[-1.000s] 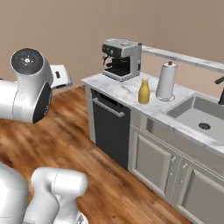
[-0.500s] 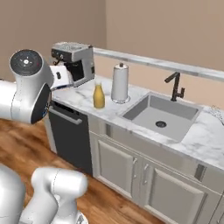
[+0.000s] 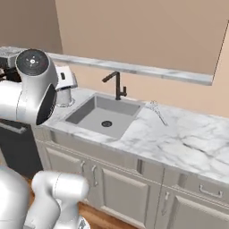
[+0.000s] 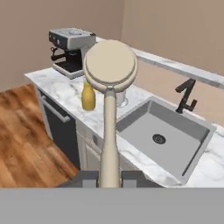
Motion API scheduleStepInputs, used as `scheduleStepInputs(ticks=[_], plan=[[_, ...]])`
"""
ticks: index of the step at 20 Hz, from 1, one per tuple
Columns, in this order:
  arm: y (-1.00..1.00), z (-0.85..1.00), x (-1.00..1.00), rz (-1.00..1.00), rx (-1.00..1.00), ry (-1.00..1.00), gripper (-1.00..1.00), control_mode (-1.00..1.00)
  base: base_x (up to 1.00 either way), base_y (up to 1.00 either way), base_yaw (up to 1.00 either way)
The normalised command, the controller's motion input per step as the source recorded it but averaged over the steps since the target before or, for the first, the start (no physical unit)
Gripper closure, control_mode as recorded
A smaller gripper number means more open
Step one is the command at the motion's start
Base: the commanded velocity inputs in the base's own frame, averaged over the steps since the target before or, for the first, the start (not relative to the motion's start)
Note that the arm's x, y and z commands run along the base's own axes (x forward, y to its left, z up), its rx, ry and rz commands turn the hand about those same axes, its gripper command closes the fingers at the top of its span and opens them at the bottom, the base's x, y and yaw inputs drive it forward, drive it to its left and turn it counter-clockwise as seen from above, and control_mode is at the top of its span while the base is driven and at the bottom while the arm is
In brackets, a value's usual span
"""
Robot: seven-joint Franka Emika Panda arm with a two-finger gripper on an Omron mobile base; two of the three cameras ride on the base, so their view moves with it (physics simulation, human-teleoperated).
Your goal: Open the cabinet. Pick the dish brush and place it next to the sink. Then close the cabinet.
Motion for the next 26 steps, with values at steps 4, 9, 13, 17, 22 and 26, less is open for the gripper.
scheduleStepInputs(ticks=[4,9,13,17,22,26], plan=[[0.0,0.0,0.0,0.0,0.0,0.0,1.0,1.0,0.18,-0.01,-0.65],[0.0,0.0,0.0,0.0,0.0,0.0,1.0,1.0,0.57,0.18,-0.45],[0.0,0.0,0.0,0.0,0.0,0.0,1.0,1.0,0.76,0.19,-0.23],[0.0,0.0,0.0,0.0,0.0,0.0,1.0,1.0,0.74,0.01,-0.1],[0.0,0.0,0.0,0.0,0.0,0.0,1.0,1.0,0.24,0.0,-0.03],[0.0,0.0,0.0,0.0,0.0,0.0,1.0,1.0,0.0,0.0,0.0]])
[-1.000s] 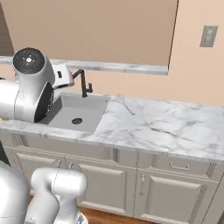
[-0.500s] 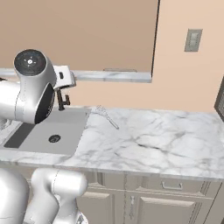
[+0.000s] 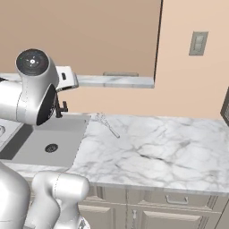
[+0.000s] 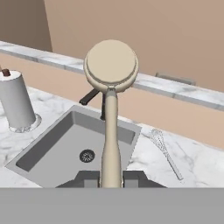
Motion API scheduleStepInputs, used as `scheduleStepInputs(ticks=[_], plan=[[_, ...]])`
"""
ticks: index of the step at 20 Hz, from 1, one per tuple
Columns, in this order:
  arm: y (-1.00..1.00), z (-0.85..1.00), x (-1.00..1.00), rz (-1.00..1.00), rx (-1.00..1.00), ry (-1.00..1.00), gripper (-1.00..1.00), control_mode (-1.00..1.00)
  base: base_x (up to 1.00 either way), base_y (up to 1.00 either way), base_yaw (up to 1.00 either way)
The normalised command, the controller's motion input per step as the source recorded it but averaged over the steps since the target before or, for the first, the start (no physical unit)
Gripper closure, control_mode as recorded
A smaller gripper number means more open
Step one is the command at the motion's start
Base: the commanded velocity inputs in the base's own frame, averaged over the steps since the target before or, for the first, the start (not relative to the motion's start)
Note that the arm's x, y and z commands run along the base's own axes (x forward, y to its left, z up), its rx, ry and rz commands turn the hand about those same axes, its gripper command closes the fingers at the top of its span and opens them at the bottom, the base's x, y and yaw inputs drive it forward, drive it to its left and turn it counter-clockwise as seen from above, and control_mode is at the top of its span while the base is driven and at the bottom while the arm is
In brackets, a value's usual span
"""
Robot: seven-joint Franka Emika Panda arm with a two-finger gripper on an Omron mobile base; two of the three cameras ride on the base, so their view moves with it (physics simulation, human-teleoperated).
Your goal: Open the cabinet. Pick the dish brush and place it next to the sink. Then close the cabinet.
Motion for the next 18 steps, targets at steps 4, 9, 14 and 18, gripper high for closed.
scheduleStepInputs(ticks=[4,9,14,18], plan=[[0.0,0.0,0.0,0.0,0.0,0.0,1.0,1.0,0.0,0.0,0.0],[0.0,0.0,0.0,0.0,0.0,0.0,1.0,1.0,0.0,0.0,0.0],[0.12,-0.18,0.32,-0.1,0.0,0.15,1.0,-1.0,0.0,0.0,0.0],[0.06,-0.18,0.48,-0.17,0.0,0.4,1.0,-1.0,0.0,0.0,0.0]])
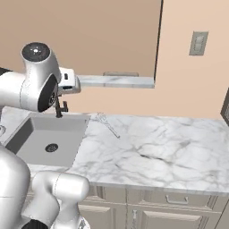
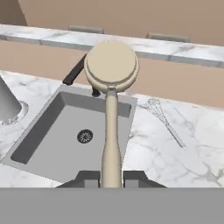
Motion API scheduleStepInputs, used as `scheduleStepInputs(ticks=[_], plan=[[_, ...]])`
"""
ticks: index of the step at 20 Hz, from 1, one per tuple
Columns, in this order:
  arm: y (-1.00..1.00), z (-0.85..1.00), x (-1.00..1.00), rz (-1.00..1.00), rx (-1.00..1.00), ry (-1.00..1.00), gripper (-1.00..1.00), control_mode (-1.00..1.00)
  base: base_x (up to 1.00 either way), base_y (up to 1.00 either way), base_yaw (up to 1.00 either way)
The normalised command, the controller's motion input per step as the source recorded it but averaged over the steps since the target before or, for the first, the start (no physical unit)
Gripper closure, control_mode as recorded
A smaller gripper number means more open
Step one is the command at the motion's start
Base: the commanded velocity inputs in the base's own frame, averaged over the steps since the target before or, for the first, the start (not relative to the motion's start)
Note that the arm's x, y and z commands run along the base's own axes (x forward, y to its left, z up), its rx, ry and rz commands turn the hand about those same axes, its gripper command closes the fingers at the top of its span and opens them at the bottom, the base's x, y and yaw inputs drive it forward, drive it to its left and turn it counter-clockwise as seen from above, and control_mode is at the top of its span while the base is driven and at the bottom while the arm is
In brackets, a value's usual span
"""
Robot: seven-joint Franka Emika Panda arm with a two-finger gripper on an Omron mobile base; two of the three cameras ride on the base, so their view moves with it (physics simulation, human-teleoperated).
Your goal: Open the cabinet. Pick the dish brush and place it next to the sink. Then close the cabinet.
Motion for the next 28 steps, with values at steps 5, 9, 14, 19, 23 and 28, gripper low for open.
scheduleStepInputs(ticks=[5,9,14,19,23,28], plan=[[0.0,-0.07,0.48,-0.09,0.0,0.17,1.0,-1.0,0.0,0.0,0.0],[-0.18,-0.38,0.42,-0.01,0.0,0.04,1.0,-1.0,0.0,0.0,0.0],[-0.13,-0.54,0.41,-0.01,0.0,0.0,1.0,-1.0,0.0,0.0,0.0],[-0.28,-0.54,0.44,0.0,0.0,0.0,1.0,-1.0,0.0,0.0,0.0],[-0.19,-0.54,0.32,-0.01,0.0,0.0,1.0,-1.0,0.0,0.0,0.0],[-0.19,-0.56,0.11,-0.04,0.0,0.0,1.0,-1.0,0.0,0.0,0.0]])
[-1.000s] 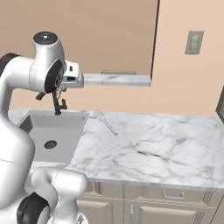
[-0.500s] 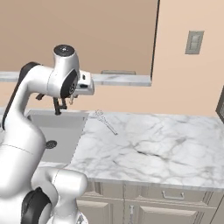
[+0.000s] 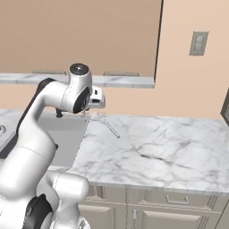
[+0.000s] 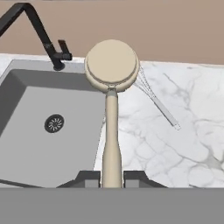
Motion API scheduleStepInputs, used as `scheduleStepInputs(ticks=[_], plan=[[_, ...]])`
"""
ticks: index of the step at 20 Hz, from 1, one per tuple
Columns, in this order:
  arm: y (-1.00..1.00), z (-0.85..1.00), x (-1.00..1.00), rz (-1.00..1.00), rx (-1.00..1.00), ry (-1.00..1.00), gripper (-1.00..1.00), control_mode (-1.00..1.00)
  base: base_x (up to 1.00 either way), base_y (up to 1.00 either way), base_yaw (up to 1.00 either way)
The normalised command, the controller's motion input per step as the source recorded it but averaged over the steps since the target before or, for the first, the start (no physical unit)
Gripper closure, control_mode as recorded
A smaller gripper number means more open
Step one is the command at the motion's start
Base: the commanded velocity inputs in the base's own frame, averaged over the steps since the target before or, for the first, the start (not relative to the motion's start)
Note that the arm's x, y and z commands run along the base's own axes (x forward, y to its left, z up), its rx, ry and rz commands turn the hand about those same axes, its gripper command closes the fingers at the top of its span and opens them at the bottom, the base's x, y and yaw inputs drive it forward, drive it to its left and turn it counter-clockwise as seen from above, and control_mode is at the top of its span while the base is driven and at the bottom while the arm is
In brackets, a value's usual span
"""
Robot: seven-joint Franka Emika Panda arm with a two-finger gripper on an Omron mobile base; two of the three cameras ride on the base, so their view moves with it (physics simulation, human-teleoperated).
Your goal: Open the cabinet. Pick the dish brush and place it next to the sink. Then close the cabinet.
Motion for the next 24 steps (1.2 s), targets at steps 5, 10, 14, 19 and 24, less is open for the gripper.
scheduleStepInputs(ticks=[5,10,14,19,24], plan=[[-0.02,-0.37,0.02,-0.03,0.0,0.06,1.0,-1.0,0.0,0.0,0.0],[0.0,-0.28,0.0,-0.04,-0.01,0.07,1.0,-1.0,0.0,0.0,0.0],[0.0,-0.24,0.0,-0.05,-0.05,0.09,1.0,-1.0,0.0,0.0,0.0],[0.0,-0.33,0.0,-0.06,-0.01,0.07,1.0,-1.0,0.0,0.0,0.0],[0.03,-0.42,0.01,-0.03,0.0,0.04,1.0,-1.0,0.0,0.0,0.0]])
